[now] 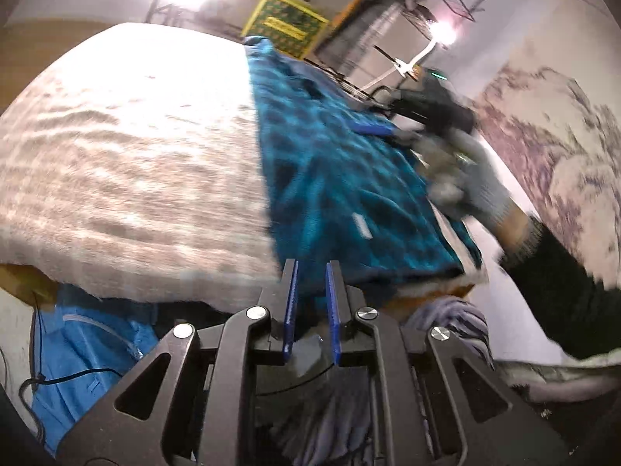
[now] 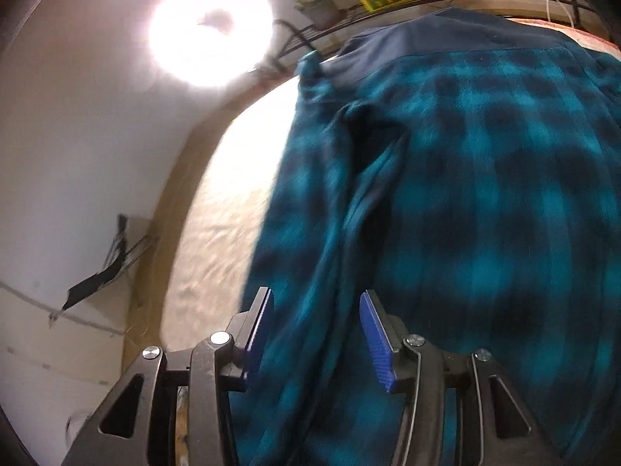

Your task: Fold large clothes

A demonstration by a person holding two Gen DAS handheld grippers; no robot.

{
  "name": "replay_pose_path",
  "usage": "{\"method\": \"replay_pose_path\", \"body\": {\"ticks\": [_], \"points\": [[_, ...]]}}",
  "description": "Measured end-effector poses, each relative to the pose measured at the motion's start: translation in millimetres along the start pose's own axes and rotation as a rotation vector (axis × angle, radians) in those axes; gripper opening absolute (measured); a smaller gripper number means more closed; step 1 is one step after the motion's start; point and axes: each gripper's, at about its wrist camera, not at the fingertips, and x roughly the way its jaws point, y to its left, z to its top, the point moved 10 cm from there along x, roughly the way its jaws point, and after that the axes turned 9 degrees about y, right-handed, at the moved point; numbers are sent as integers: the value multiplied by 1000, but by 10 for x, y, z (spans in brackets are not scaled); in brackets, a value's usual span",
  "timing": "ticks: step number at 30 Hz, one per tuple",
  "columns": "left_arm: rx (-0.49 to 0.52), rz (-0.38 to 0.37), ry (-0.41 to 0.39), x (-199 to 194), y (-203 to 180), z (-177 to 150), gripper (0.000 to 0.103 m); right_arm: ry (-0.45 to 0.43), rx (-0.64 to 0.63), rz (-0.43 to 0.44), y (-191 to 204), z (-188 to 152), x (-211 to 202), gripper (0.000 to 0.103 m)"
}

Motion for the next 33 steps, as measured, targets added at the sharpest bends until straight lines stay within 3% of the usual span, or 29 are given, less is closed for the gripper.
{"method": "replay_pose_path", "body": {"ticks": [3, 5, 7, 8, 13, 16, 18, 20, 23, 25, 27, 29, 33], "points": [[-7, 12, 6, 111, 139, 54, 11, 41, -66, 12, 237, -437, -122, 51], [-11, -8, 21, 227, 172, 81, 11, 58, -99, 15, 369, -673, -158, 64], [-5, -31, 37, 335, 132, 96, 11, 110, -113, 45, 560, -1167, -118, 69], [2, -37, 47, 386, 115, 102, 11, 110, -113, 45, 560, -1167, -118, 70], [39, -114, 115, 619, -115, -15, 11, 254, -78, 17, 596, -1879, 286, 68], [52, -153, 136, 685, -230, -62, 11, 283, -68, 21, 597, -2000, 428, 61], [72, -164, 151, 714, -306, -89, 11, 301, -56, 16, 585, -2076, 544, 47], [100, -155, 160, 722, -355, -110, 11, 316, -42, 1, 547, -2107, 664, 26], [136, -138, 163, 671, -408, -128, 11, 311, -33, -3, 543, -2095, 738, 10], [147, -134, 137, 555, -426, -109, 11, 269, -24, 42, 642, -2074, 576, 9], [136, -136, 95, 423, -412, -10, 11, 239, -65, 7, 645, -2099, 444, 9], [123, -115, 63, 384, -364, 120, 11, 260, -54, -56, 491, -2155, 504, 9], [170, -16, 56, 640, -317, 285, 11, 287, -13, -42, 392, -2166, 709, 10]]}}
